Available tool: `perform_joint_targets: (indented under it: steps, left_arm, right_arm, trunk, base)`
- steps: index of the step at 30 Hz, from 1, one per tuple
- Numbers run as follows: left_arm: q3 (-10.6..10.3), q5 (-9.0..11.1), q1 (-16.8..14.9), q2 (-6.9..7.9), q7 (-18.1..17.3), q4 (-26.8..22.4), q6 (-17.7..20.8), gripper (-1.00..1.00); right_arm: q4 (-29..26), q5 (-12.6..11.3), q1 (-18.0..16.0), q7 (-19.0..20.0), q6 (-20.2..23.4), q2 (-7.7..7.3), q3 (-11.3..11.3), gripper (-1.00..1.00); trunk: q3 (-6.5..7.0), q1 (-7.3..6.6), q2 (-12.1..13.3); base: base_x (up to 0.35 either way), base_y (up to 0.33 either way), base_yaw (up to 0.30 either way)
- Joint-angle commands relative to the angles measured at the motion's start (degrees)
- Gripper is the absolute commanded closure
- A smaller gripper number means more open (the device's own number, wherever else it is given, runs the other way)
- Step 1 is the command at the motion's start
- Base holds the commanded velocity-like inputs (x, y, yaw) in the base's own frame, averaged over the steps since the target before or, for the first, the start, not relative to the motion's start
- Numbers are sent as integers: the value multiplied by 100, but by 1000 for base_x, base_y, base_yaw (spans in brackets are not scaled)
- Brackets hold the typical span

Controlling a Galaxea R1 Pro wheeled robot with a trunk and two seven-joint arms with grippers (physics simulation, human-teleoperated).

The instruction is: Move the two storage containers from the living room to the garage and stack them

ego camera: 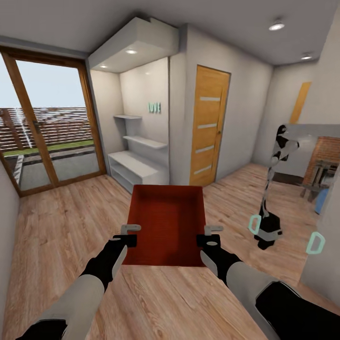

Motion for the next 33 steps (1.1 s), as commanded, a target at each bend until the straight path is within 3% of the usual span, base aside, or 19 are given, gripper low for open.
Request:
perform_joint_targets:
  steps: [1,33]
  left_arm:
    - [74,26,-3,-54,-21,3,28,100]
    - [74,26,-3,-53,-21,3,28,100]
  right_arm:
    - [-87,73,-6,0,-73,3,-64,100]
    - [-81,64,-6,0,-73,6,-72,100]
  trunk:
    - [-12,7,-13]
    - [-12,7,-13]
  base:
    - [322,0,1]
    - [322,0,0]
